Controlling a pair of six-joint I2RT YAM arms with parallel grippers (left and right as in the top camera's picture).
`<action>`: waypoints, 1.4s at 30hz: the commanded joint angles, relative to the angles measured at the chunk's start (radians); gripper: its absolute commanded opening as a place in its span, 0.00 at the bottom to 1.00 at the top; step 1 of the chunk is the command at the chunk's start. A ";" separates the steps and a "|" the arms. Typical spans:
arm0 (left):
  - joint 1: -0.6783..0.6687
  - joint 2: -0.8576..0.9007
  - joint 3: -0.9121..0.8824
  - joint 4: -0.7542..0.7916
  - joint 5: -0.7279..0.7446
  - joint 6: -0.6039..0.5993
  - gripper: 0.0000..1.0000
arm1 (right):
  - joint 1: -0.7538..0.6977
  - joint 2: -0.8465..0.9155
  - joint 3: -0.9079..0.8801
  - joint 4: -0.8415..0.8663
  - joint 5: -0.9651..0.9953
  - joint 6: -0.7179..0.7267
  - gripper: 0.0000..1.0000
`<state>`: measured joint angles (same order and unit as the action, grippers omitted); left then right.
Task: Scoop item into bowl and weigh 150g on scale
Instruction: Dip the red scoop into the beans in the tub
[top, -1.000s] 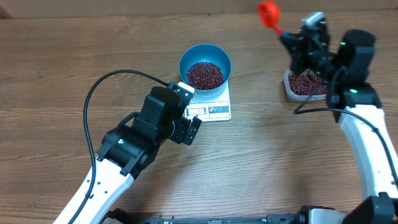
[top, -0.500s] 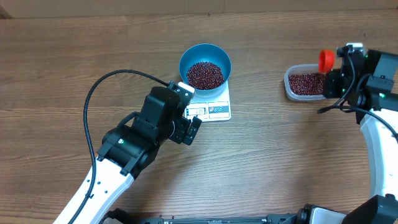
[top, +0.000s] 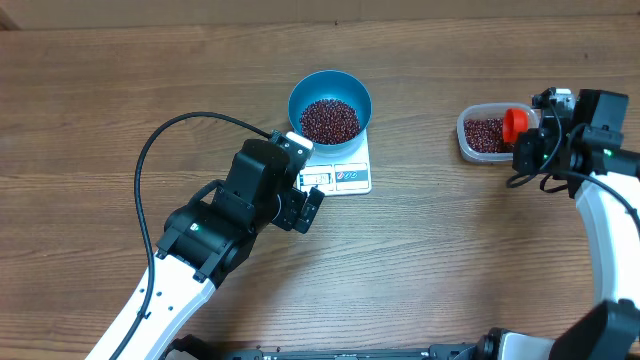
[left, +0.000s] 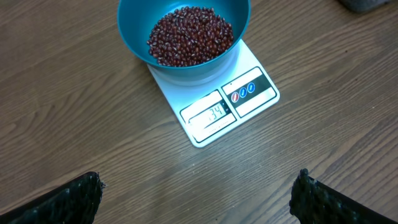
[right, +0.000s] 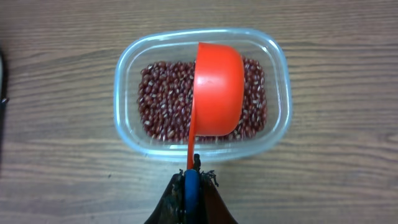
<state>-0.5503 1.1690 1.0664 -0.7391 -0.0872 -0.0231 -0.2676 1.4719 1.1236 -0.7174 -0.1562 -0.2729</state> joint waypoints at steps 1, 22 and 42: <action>-0.006 0.005 -0.006 0.002 -0.005 -0.007 1.00 | 0.005 0.102 -0.005 0.037 0.005 0.009 0.04; -0.006 0.005 -0.006 0.003 -0.005 -0.007 1.00 | 0.004 0.195 -0.005 0.059 -0.288 0.011 0.04; -0.006 0.005 -0.006 0.002 -0.005 -0.007 1.00 | -0.077 0.195 -0.005 0.070 -0.380 0.098 0.04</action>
<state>-0.5503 1.1690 1.0664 -0.7395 -0.0868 -0.0231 -0.3080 1.6592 1.1233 -0.6544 -0.4545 -0.1967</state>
